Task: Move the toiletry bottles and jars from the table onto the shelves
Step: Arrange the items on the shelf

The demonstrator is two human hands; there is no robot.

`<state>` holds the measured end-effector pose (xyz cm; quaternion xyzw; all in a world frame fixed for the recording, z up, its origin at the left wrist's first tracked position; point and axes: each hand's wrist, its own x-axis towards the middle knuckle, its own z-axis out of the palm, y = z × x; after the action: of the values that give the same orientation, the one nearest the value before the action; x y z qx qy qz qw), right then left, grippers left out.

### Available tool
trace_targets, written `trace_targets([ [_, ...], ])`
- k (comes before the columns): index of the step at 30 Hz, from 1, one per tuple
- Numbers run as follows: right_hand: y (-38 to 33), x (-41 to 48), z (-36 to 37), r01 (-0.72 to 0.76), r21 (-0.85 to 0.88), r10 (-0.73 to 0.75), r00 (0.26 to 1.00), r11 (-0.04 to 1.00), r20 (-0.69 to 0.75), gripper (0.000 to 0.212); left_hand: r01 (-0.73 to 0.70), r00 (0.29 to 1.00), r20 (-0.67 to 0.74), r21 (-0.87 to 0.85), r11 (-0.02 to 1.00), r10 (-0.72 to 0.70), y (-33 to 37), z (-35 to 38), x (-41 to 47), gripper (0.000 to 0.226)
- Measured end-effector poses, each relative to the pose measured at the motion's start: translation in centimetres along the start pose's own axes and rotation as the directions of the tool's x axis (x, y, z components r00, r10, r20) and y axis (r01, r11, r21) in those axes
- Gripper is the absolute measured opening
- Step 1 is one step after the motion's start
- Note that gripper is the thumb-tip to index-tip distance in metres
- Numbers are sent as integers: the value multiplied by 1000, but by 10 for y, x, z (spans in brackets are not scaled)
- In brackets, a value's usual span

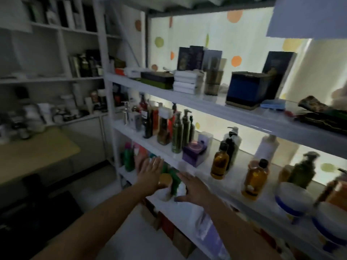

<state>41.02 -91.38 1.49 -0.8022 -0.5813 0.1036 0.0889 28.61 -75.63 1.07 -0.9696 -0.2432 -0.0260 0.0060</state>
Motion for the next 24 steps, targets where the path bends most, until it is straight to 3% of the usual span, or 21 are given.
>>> trace_targets([
  [4, -40, 92, 3, 141, -66, -141, 990, 988, 8, 127, 160, 986, 24, 67, 985, -162, -75, -4, 0, 96],
  [9, -83, 208, 1, 297, -96, -295, 955, 950, 29, 114, 335, 942, -16, 97, 937, -335, -177, -15, 24, 99],
  [13, -117, 300, -11, 397, -127, -397, 917, 909, 31, 121, 462, 887, -65, 85, 883, -458, -251, -39, 54, 96],
  [18, -161, 384, -23, 502, -101, -498, 865, 859, 64, 104, 599, 798, -106, 38, 800, -593, -326, -44, 66, 96],
  [24, -228, 462, -7, 603, -86, -580, 791, 793, 195, 111, 706, 708, -97, 55, 706, -700, -406, -37, 51, 98],
])
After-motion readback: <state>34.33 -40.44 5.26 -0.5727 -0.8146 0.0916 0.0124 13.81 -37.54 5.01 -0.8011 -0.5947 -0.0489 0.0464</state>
